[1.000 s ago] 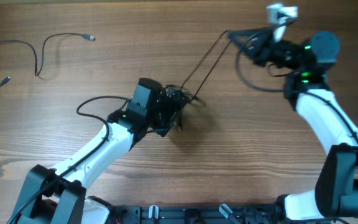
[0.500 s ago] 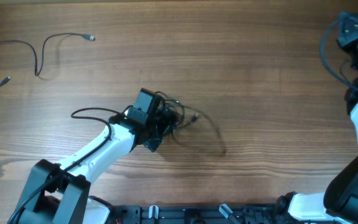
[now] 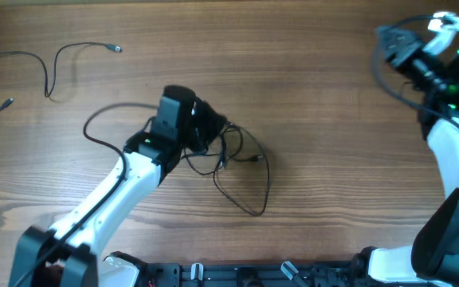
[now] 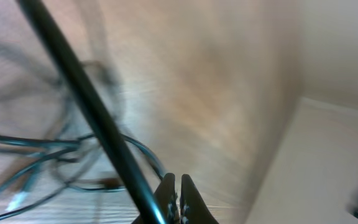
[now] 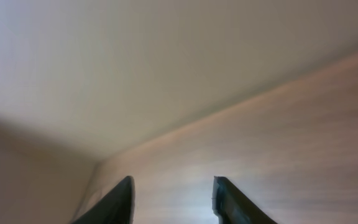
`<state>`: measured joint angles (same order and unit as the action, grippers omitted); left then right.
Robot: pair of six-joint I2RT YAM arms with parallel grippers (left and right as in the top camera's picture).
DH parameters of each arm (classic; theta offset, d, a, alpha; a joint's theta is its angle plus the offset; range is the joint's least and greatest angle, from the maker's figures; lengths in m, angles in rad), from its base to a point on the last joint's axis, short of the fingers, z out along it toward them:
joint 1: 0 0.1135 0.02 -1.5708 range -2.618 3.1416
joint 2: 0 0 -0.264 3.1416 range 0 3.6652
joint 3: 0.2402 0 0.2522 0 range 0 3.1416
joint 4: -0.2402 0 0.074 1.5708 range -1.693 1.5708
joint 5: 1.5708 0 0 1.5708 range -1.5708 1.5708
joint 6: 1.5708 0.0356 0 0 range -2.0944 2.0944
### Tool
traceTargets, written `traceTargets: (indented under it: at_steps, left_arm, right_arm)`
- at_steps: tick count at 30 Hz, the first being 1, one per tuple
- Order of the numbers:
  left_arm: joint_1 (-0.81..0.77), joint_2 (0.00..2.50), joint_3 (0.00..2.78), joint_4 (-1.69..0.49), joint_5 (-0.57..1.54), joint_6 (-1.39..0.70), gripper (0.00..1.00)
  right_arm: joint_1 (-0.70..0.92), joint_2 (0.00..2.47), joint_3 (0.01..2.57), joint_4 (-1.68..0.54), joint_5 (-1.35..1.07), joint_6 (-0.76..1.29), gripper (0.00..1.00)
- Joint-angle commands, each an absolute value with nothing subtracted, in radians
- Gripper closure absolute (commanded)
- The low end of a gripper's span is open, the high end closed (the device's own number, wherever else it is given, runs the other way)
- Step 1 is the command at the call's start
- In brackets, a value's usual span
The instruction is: Untangle cables
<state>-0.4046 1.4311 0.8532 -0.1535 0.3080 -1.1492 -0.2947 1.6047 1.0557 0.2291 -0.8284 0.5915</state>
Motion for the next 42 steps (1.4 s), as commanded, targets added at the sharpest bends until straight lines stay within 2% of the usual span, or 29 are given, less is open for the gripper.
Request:
traceTargets:
  at_steps: [1, 3, 5, 8, 12, 18, 19, 20, 21, 22, 23, 27, 33, 38, 42]
  left_arm:
    - [-0.401, 1.352, 0.904, -0.157, 0.185, -1.034, 0.96]
    - [-0.401, 1.320, 0.904, -0.191, 0.102, -1.031, 0.96]
    - [-0.401, 1.297, 0.904, -0.197, 0.049, -1.031, 0.96]
    - [-0.401, 1.269, 0.904, -0.197, -0.007, -1.031, 0.96]
    - [-0.400, 1.248, 0.904, -0.191, -0.013, -1.032, 0.96]
    - [-0.365, 1.208, 0.904, -0.183, -0.013, -1.040, 0.96]
    - [-0.361, 1.198, 0.904, -0.183, -0.012, -1.049, 0.96]
    - [-0.360, 1.184, 0.904, -0.178, -0.012, -1.058, 0.96]
    - [-0.360, 1.172, 0.904, -0.172, -0.012, -1.058, 0.96]
    - [-0.360, 1.162, 0.904, -0.171, -0.012, -1.058, 0.96]
    - [-0.359, 1.149, 0.904, -0.179, -0.013, -1.053, 0.96]
    - [-0.324, 1.079, 0.904, -0.315, -0.016, -1.000, 0.96]
    - [-0.141, 0.884, 0.904, -0.705, -0.163, -1.013, 0.96]
    - [0.033, 0.724, 0.904, -0.792, -0.229, -1.117, 0.96]
    - [0.120, 0.687, 0.904, -0.815, -0.229, -1.213, 0.96]
  right_arm:
    - [-0.135, 1.583, 1.065, 0.047, -0.926, 0.361, 0.41]
    - [-0.036, 1.590, 1.064, -0.093, -0.885, 0.232, 0.33]
    - [0.069, 1.601, 1.053, -0.210, -0.774, 0.133, 0.30]
    - [0.171, 1.625, 1.034, -0.288, -0.639, 0.088, 0.18]
    - [0.261, 1.681, 1.023, -0.289, -0.617, 0.051, 0.16]
    - [0.369, 1.834, 1.023, -0.230, -0.678, 0.105, 0.16]
    - [0.396, 1.860, 1.023, -0.218, -0.690, 0.115, 0.18]
    - [0.429, 1.893, 1.023, -0.198, -0.689, 0.140, 0.26]
    - [0.446, 1.911, 1.023, -0.179, -0.689, 0.163, 0.48]
    - [0.456, 1.924, 1.023, -0.155, -0.689, 0.199, 0.75]
    - [0.456, 1.927, 1.023, -0.126, -0.681, 0.259, 0.96]
    - [0.355, 1.863, 1.068, -0.132, -0.645, 0.320, 0.96]
    - [-0.036, 1.608, 1.134, -0.132, -0.620, 0.337, 0.96]
    - [-0.302, 1.554, 1.133, -0.167, -0.591, 0.461, 0.96]
    - [-0.363, 1.554, 1.133, -0.215, -0.565, 0.469, 0.95]
